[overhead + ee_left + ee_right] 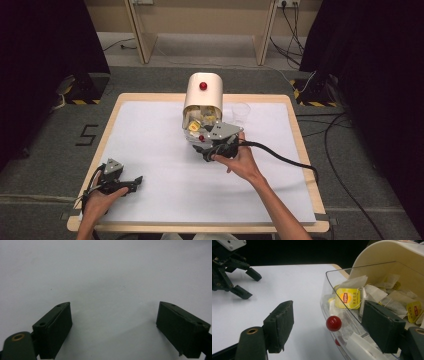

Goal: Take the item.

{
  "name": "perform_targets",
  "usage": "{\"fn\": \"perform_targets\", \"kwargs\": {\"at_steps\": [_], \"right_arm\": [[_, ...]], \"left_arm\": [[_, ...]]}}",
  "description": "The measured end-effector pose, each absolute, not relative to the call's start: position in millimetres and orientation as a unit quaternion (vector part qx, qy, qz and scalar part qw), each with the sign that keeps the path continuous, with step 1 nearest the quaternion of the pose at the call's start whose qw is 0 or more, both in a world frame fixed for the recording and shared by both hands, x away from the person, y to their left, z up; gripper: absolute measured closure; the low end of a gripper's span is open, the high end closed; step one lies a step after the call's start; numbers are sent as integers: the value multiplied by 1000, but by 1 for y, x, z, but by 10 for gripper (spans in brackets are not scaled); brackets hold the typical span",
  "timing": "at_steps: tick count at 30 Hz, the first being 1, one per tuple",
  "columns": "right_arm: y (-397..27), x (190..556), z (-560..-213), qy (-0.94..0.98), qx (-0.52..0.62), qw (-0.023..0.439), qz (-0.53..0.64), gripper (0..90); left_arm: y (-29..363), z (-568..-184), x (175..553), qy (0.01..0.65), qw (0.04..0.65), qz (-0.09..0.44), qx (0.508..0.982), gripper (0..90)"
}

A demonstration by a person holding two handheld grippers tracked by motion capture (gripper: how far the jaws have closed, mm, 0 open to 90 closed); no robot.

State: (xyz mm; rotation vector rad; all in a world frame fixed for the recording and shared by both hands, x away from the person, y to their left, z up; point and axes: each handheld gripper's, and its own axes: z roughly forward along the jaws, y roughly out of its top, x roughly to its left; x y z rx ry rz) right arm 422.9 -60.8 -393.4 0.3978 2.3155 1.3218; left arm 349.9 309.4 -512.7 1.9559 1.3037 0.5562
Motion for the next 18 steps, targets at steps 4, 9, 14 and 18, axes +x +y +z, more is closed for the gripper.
{"fn": "perform_targets", "kwargs": {"at_steps": [4, 9, 14, 18], "right_arm": [[-62, 418, -393, 841, 143, 215, 475, 284], [-62, 414, -393, 844, 142, 209, 473, 301], [-63, 411, -393, 847, 137, 207, 470, 311], [-63, 408, -393, 848, 138, 205, 469, 322]], "left_arm": [[309, -513, 350, 505, 355, 215, 757, 120], [310, -513, 350, 504, 356, 215, 757, 121], [310, -513, 350, 504, 356, 215, 757, 120], [310, -513, 350, 504, 356, 214, 757, 120]]}}
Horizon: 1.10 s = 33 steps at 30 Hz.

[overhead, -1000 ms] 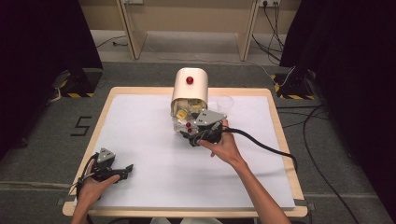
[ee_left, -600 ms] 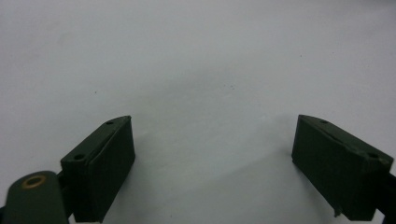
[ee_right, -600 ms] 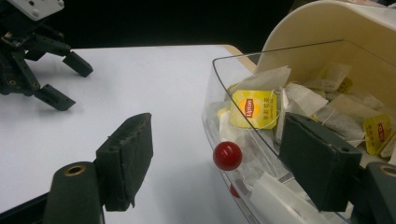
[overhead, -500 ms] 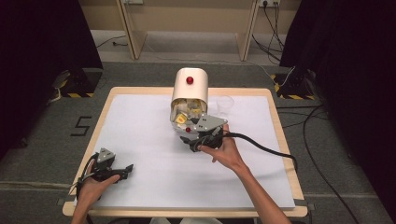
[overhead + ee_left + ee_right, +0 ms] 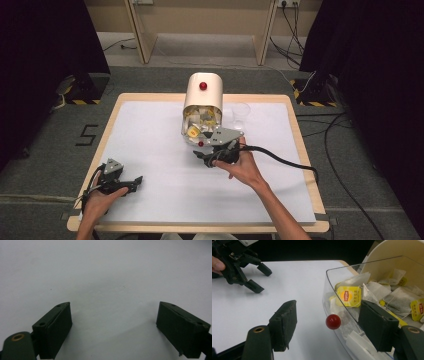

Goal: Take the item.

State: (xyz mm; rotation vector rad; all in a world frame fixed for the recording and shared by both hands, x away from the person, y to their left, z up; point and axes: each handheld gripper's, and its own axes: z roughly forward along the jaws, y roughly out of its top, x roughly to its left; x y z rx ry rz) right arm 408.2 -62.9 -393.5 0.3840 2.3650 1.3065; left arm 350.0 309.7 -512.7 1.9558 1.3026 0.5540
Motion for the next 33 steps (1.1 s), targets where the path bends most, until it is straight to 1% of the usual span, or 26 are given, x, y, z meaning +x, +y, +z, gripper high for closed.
{"fn": "perform_targets", "kwargs": {"at_steps": [13, 33], "right_arm": [[-64, 403, -394, 851, 134, 207, 463, 361], [-64, 397, -395, 857, 129, 206, 455, 385]], "left_arm": [[310, -513, 350, 504, 356, 214, 757, 120], [310, -513, 350, 504, 356, 214, 757, 120]]}}
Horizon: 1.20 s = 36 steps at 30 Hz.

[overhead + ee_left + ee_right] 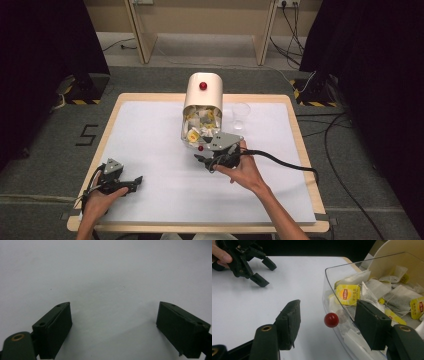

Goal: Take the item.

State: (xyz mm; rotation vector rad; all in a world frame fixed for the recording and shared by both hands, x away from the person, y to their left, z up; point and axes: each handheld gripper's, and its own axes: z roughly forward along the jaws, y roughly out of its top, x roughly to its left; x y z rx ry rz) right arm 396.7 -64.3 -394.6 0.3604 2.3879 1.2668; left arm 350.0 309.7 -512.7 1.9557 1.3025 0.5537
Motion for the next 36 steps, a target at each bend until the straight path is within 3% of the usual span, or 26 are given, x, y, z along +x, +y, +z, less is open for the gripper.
{"fn": "perform_targets", "kwargs": {"at_steps": [21, 36], "right_arm": [[-67, 403, -386, 840, 147, 211, 478, 375], [-68, 427, -375, 821, 203, 228, 483, 470]], "left_arm": [[310, -513, 350, 505, 356, 215, 757, 120], [309, -513, 350, 505, 356, 215, 757, 119]]}}
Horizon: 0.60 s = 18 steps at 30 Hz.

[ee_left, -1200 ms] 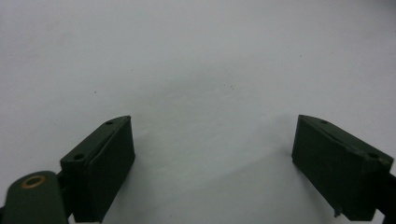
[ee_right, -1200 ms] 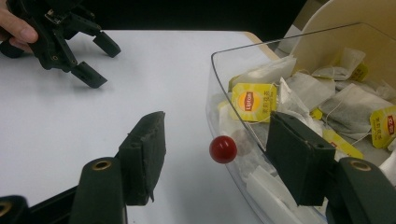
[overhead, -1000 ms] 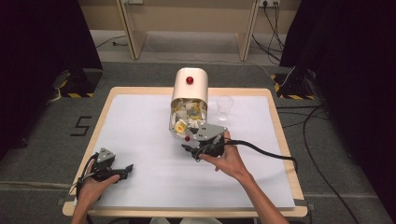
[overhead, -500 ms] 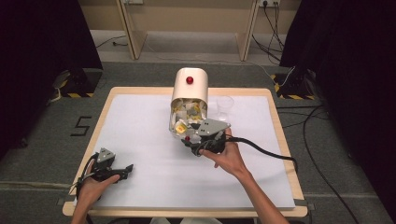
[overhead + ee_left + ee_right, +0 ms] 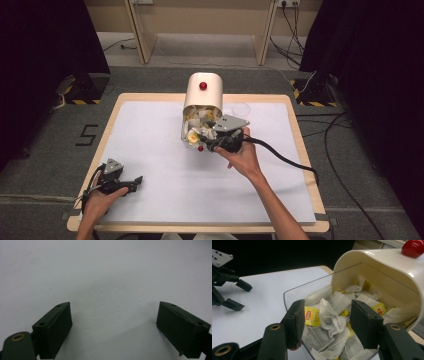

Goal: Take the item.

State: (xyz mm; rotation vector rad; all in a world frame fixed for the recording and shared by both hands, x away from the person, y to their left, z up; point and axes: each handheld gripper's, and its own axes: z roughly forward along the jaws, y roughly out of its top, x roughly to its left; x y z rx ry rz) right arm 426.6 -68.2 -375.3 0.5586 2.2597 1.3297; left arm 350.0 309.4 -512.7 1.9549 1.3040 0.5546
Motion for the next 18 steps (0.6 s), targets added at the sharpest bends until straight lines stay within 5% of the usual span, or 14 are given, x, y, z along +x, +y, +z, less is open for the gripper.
{"fn": "perform_targets", "kwargs": {"at_steps": [18], "right_arm": [[-39, 438, -384, 815, 230, 229, 480, 553]], "left_arm": [[310, -513, 350, 504, 355, 215, 758, 119]]}}
